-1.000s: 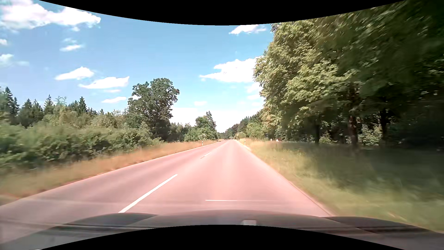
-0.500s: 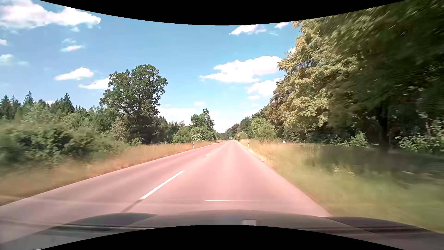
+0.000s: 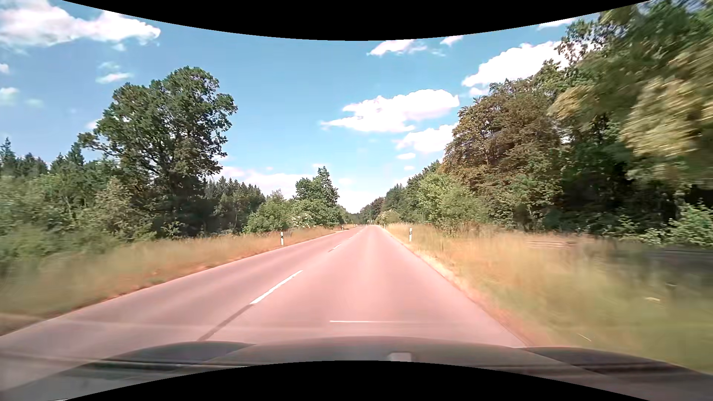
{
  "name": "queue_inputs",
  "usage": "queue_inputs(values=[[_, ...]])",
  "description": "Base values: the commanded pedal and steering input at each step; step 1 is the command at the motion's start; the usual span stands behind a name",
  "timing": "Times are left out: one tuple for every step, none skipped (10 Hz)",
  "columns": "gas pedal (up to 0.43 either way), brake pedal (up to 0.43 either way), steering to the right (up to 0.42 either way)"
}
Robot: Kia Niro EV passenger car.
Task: Follow the waypoints while adhering to traffic rules and regulations
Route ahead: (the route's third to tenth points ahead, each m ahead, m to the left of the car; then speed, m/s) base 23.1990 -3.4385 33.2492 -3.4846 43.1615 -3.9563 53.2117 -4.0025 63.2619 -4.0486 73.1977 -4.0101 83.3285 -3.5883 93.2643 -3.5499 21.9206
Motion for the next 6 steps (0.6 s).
queue_inputs(values=[[0.24, 0.0, 0.0], [0.24, 0.0, 0.0], [0.24, 0.0, 0.0], [0.24, 0.0, 0.0], [0.24, 0.0, 0.0], [0.24, 0.0, 0.0]])
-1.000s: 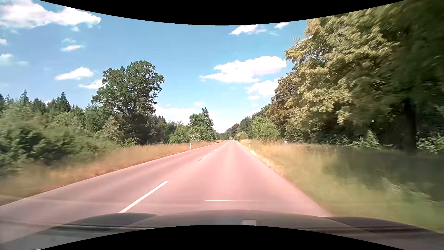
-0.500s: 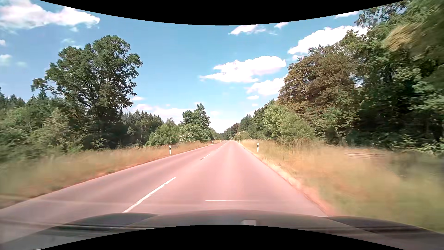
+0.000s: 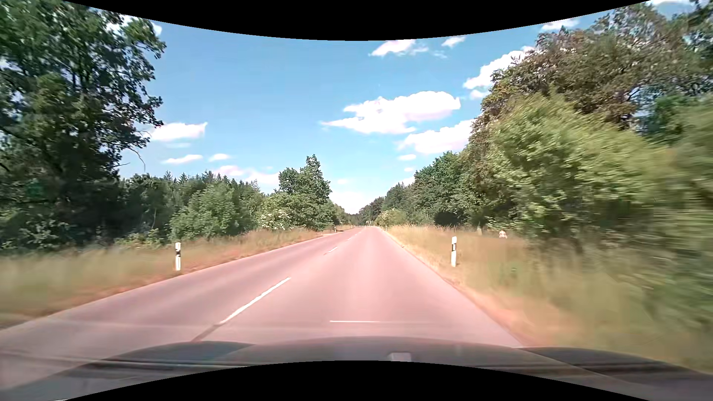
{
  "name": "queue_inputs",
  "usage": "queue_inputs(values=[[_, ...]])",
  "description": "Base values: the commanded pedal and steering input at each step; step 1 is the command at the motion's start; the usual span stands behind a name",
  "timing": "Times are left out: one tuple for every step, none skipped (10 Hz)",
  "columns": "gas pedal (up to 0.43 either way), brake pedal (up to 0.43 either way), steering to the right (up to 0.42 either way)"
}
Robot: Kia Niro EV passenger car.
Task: Follow the waypoints while adhering to traffic rules and regulations
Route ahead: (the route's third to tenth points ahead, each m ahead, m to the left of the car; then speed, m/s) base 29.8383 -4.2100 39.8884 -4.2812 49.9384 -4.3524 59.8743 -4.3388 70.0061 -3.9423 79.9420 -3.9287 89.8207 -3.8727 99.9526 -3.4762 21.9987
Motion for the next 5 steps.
queue_inputs(values=[[0.24, 0.0, 0.0], [0.248, 0.0, 0.0], [0.248, 0.0, 0.0], [0.248, 0.0, -0.001], [0.248, 0.0, -0.003]])
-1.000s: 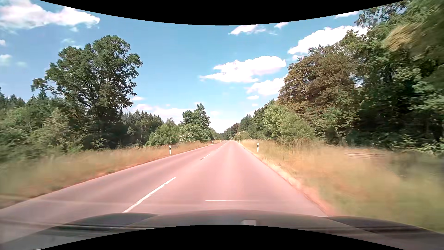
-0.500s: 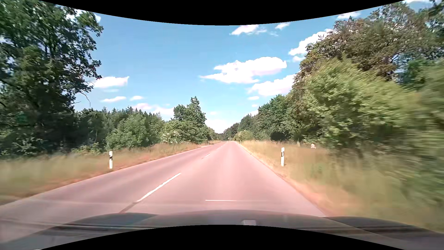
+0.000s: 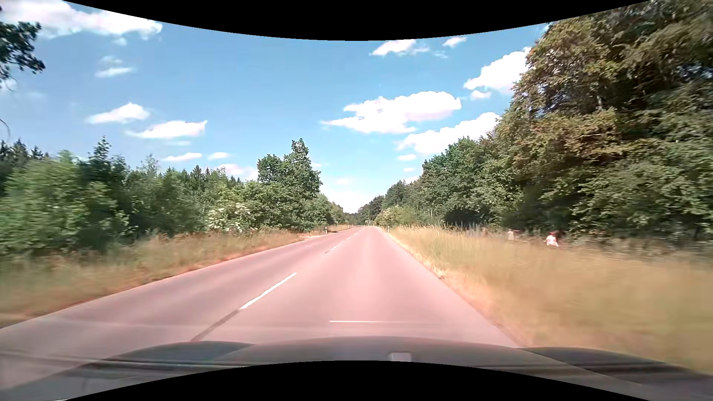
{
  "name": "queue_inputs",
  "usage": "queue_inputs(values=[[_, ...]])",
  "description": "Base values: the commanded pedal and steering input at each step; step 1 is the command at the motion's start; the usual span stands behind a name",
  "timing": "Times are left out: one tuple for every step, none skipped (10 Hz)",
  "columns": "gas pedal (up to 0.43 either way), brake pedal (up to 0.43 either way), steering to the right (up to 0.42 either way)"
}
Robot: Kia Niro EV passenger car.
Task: Follow the waypoints while adhering to traffic rules and regulations
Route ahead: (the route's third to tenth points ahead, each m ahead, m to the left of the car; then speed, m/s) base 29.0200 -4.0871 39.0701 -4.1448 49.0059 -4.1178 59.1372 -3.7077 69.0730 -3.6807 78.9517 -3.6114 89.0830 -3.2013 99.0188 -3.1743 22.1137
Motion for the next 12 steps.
queue_inputs(values=[[0.248, 0.0, -0.003], [0.248, 0.0, -0.003], [0.248, 0.0, -0.003], [0.248, 0.0, -0.003], [0.26, 0.0, -0.003], [0.268, 0.0, -0.003], [0.268, 0.0, -0.003], [0.268, 0.0, -0.002], [0.268, 0.0, -0.002], [0.268, 0.0, -0.001], [0.268, 0.0, -0.001], [0.26, 0.0, -0.001]])
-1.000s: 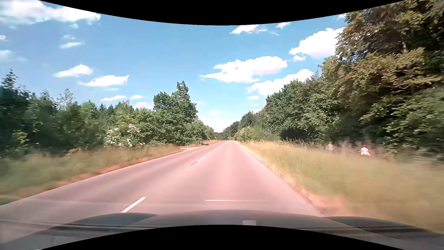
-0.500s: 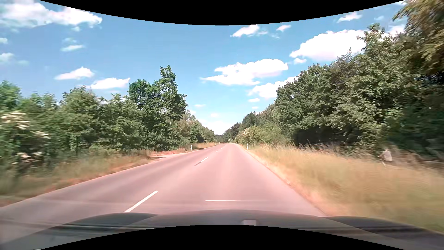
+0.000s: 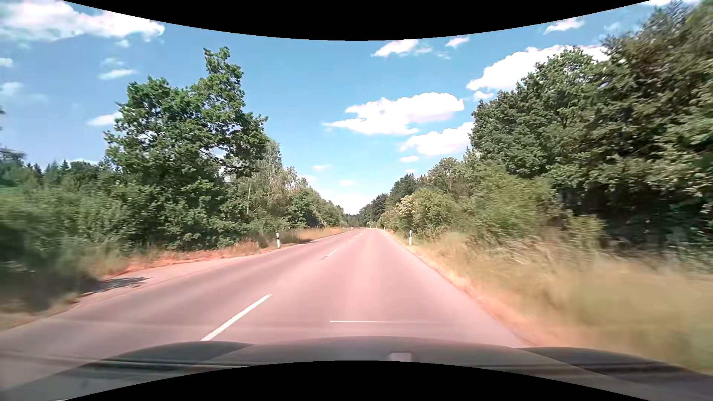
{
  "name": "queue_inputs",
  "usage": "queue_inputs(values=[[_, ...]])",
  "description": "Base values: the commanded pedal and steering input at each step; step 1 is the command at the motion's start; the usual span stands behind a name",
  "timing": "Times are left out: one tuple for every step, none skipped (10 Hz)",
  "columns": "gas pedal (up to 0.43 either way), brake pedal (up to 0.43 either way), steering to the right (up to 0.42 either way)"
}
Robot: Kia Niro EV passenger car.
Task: Follow the waypoints while adhering to traffic rules and regulations
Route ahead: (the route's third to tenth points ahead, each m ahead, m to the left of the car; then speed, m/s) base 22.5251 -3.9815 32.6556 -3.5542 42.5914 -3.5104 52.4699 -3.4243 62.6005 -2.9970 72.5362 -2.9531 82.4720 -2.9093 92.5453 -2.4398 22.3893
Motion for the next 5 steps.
queue_inputs(values=[[0.26, 0.0, -0.001], [0.26, 0.0, -0.001], [0.248, 0.0, -0.001], [0.24, 0.0, 0.0], [0.24, 0.0, 0.0]])
